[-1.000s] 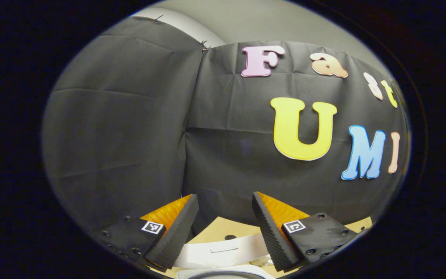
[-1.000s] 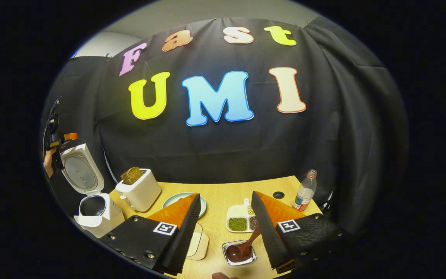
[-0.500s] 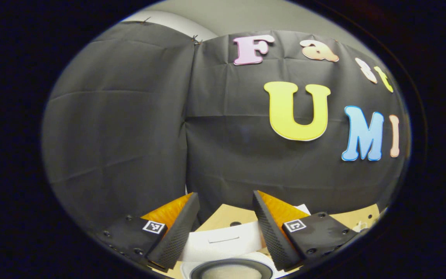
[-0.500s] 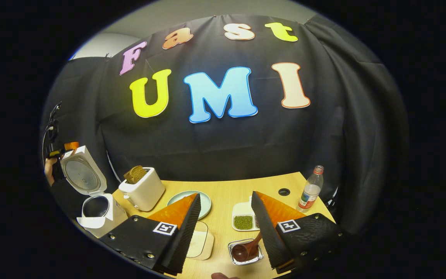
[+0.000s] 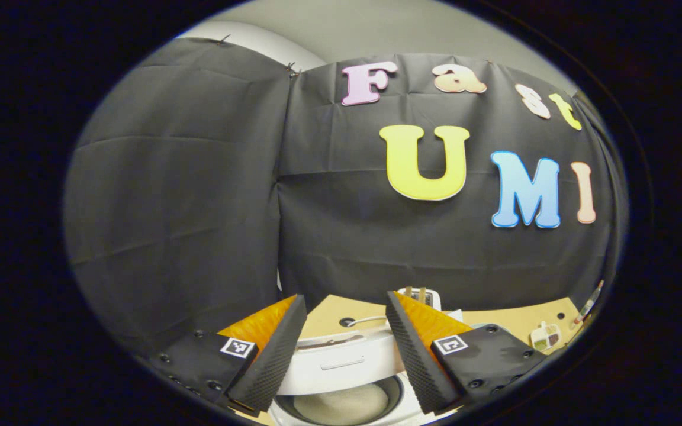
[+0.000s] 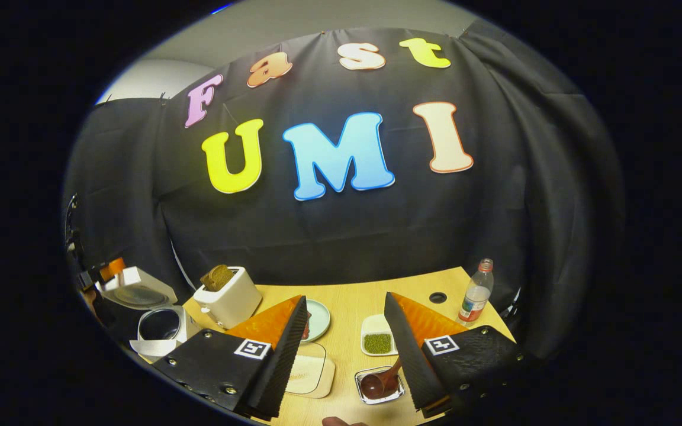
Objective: Close the left gripper, press the button to open the rice cooker; take a wooden spoon from the chopstick holder with the right hand, scoop a spoonful of rice and pour it into the rice cooker, then put the wooden spoon back into the chopstick holder.
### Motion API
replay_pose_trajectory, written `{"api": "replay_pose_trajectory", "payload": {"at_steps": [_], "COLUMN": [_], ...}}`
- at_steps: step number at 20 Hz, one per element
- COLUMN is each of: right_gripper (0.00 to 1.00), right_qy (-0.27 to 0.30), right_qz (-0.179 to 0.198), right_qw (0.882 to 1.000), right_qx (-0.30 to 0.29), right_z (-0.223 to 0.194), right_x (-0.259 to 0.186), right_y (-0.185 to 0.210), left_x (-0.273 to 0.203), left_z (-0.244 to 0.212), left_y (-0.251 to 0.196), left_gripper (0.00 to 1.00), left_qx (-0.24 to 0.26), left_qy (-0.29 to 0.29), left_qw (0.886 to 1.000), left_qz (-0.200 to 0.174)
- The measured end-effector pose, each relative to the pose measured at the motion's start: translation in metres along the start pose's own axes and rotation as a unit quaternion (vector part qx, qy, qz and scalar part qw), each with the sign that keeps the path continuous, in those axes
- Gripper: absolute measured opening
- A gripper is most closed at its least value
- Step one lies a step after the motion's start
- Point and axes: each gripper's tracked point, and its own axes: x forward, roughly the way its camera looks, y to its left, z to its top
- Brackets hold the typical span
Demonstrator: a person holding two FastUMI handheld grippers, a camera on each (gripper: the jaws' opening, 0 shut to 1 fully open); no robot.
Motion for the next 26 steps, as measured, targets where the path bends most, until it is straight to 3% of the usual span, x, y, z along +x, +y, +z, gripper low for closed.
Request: {"api": "replay_pose_trajectory", "payload": {"at_steps": [1, 4, 7, 11, 19, 21, 25, 26], "right_gripper": [0.80, 0.80, 0.80, 0.80, 0.80, 0.80, 0.80, 0.80], "right_qy": [-0.006, -0.015, -0.012, -0.010, -0.018, -0.015, -0.007, -0.005], "right_qz": [0.003, 0.010, 0.015, 0.021, 0.025, 0.027, 0.023, 0.022], "right_qw": [1.000, 1.000, 1.000, 1.000, 0.999, 0.999, 0.999, 0.999], "right_qx": [0.000, -0.003, -0.009, -0.005, -0.027, -0.029, -0.027, -0.029], "right_z": [0.006, 0.016, 0.015, 0.014, 0.017, 0.015, 0.008, 0.006], "right_x": [-0.003, -0.004, -0.008, -0.014, -0.022, -0.021, -0.017, -0.017], "right_y": [0.001, 0.006, 0.009, 0.012, 0.020, 0.023, 0.023, 0.023], "left_x": [-0.006, -0.025, -0.037, -0.051, -0.061, -0.063, -0.068, -0.068], "left_z": [-0.010, -0.039, -0.067, -0.087, -0.100, -0.111, -0.137, -0.143], "left_y": [-0.003, -0.009, -0.013, -0.015, -0.014, -0.015, -0.015, -0.012], "left_gripper": [0.91, 0.94, 0.91, 0.98, 0.91, 0.95, 0.91, 0.95], "left_qx": [-0.001, -0.009, -0.018, -0.023, -0.021, -0.017, -0.046, -0.047], "left_qy": [0.005, 0.028, 0.052, 0.069, 0.075, 0.084, 0.112, 0.117], "left_qw": [1.000, 1.000, 0.998, 0.997, 0.997, 0.996, 0.993, 0.992], "left_qz": [-0.003, -0.006, -0.003, -0.007, -0.002, -0.004, -0.005, -0.001]}}
